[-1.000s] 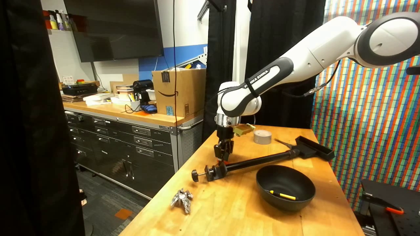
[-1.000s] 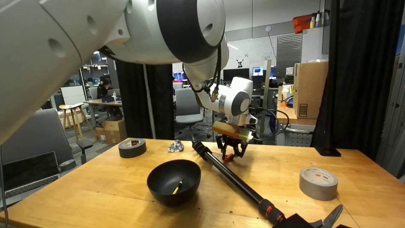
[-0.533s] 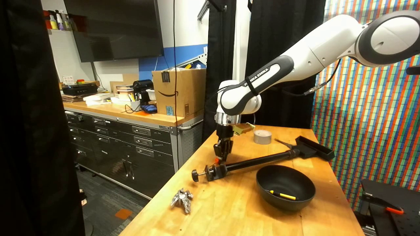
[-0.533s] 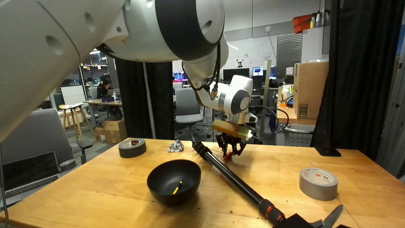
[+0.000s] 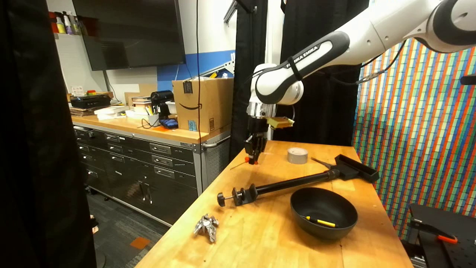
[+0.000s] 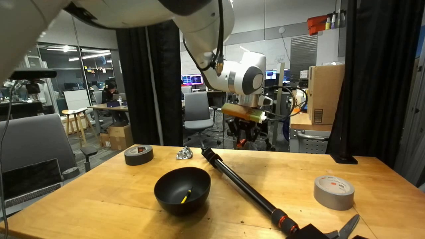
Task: Pick the orange object and put it in the bowl
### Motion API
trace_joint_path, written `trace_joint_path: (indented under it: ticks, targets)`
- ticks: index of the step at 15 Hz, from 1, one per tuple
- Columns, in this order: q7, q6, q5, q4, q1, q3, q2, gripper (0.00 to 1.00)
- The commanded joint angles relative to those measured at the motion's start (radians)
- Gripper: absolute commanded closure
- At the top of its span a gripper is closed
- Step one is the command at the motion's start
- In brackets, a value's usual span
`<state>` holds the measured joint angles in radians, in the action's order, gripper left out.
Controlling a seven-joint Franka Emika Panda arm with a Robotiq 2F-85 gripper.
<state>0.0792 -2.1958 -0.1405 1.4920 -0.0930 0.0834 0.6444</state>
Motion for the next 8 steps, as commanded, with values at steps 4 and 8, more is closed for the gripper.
trace_joint_path:
  ticks: [4,8]
  targets:
    - [-0.08,0.096,-0.029,0.29,0.023,-0.023,-0.307,0.92]
    - [-0.118,0.135,-0.066,0.475,0.04,-0.019,-0.466,0.92]
